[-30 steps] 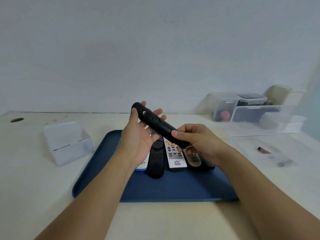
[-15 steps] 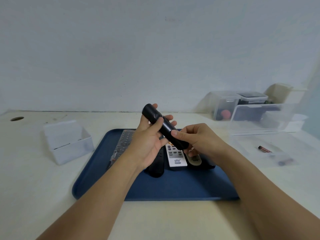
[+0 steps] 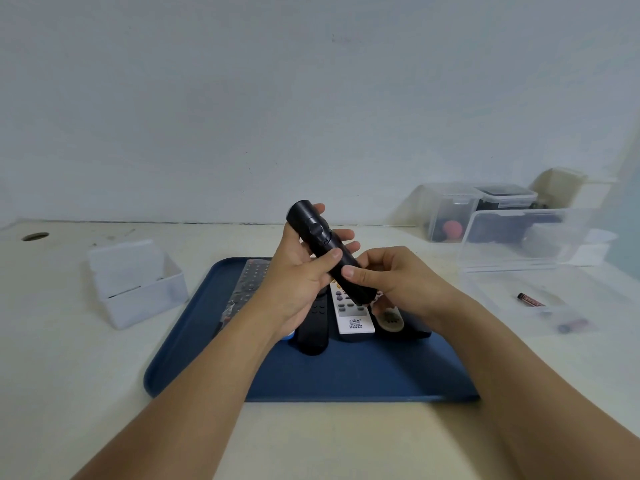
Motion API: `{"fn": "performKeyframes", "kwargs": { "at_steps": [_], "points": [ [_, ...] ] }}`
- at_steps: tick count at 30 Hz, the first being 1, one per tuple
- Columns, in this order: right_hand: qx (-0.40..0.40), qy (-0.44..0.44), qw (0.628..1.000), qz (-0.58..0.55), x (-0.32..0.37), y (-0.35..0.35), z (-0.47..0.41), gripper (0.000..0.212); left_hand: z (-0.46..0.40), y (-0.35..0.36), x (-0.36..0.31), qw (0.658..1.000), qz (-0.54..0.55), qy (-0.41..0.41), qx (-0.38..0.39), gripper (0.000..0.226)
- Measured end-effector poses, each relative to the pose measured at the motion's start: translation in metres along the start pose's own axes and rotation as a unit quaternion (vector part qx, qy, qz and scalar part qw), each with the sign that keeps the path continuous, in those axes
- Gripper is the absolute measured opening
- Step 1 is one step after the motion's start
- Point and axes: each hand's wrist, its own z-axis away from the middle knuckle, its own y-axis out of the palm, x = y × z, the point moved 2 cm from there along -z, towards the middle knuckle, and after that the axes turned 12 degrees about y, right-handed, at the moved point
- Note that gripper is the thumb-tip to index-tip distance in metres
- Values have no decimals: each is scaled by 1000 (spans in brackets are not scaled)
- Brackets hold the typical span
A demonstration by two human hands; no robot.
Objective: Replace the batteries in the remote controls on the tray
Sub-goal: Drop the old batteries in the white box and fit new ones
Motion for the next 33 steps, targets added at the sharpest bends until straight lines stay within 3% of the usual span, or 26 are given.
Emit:
{"fn": "performKeyframes", "kwargs": {
  "at_steps": [3,8,14,16,19,21,25,28,31,33],
  "points": [
    [7,1,1000,6,0,-1,0,20,0,1,-1,1000,17,-3,-1,58],
    [-11,-6,1000,25,5,0,4,40,0,3,3,999,33,-9,-5,46],
    [-48,-40,998,32,4,8,-1,42,0,5,0,998,51,-18,-12,32],
    [-45,-56,997,43,5,9,1,38,0,6,-1,996,75,-27,-42,28],
    [21,-68,997,35,8,10,6,20,-4,2,0,987,121,-33,-103,20],
    [55,-68,996,24,7,11,6,18,-5,-1,0,982,137,-34,-123,19],
    [45,-72,996,-16,3,18,2,19,-4,0,2,982,123,-54,-134,21],
    [37,-80,996,-20,5,19,2,17,-7,1,-3,970,183,-68,-146,31],
    [44,-64,997,16,10,17,7,11,-12,-11,-14,938,266,-47,-217,44],
    [34,-51,998,27,12,15,9,7,-14,-22,-20,921,277,-27,-272,34]
  ]
}}
